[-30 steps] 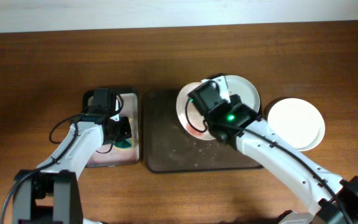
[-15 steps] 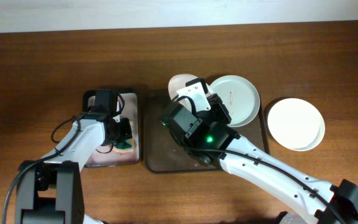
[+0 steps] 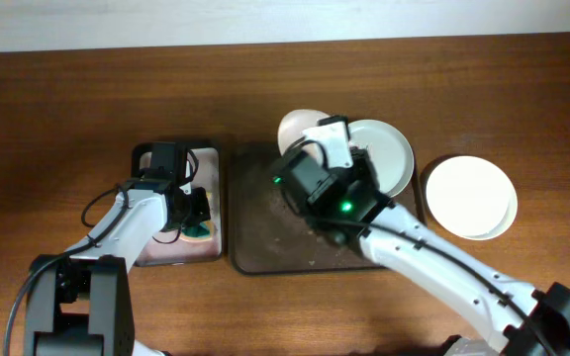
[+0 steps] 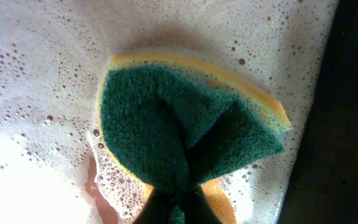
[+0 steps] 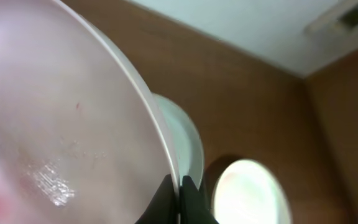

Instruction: Clean dirty plates on tray and stack at the side

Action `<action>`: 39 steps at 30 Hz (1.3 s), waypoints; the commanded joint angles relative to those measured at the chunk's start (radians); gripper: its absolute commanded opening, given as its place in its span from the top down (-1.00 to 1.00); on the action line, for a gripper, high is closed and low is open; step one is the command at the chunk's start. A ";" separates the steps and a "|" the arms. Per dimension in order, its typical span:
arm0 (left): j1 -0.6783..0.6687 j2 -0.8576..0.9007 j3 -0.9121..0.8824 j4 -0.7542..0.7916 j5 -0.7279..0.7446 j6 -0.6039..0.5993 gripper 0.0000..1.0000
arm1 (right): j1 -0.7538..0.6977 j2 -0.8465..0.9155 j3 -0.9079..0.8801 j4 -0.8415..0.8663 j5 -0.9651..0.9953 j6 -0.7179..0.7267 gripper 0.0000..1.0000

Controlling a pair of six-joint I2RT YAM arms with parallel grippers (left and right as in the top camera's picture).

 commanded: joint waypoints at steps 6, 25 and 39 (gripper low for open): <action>0.002 0.037 -0.010 -0.002 0.011 0.016 1.00 | -0.328 -0.022 0.015 -0.064 -0.465 0.182 0.92; 0.002 0.037 -0.010 -0.001 0.014 0.016 1.00 | -1.184 -0.013 -0.030 -0.227 -0.900 0.157 0.92; 0.002 0.037 -0.010 -0.001 0.014 0.016 1.00 | -1.257 -0.013 -0.075 -0.217 -0.923 0.150 0.32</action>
